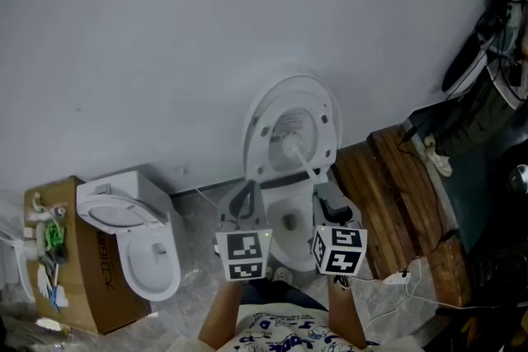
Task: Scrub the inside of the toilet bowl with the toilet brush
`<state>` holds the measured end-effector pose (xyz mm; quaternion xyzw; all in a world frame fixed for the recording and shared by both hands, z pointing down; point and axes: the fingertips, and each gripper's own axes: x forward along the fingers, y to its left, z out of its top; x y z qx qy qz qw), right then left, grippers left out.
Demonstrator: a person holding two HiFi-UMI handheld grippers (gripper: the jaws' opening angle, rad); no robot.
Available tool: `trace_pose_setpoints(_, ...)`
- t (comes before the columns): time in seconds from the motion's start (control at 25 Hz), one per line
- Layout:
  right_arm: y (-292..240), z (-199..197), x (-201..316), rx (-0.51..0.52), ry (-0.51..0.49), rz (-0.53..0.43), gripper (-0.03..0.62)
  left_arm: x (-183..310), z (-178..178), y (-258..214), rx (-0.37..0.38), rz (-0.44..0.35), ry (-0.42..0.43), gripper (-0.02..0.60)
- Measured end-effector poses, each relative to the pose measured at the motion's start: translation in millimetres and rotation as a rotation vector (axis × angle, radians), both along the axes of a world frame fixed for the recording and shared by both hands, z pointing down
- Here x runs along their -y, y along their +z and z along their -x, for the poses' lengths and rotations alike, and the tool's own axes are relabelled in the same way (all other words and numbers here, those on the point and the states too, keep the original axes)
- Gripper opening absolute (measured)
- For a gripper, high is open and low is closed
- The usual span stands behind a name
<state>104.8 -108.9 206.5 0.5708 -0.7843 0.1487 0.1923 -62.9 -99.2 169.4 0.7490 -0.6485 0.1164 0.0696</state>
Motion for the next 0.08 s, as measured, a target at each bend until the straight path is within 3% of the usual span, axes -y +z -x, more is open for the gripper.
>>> trace_pose_setpoints(0.08,0.0,-0.3,0.3,0.0,-0.001,0.0,0.169,-0.2,-0.5,-0.1,0.0,-0.001,0.0,0.003)
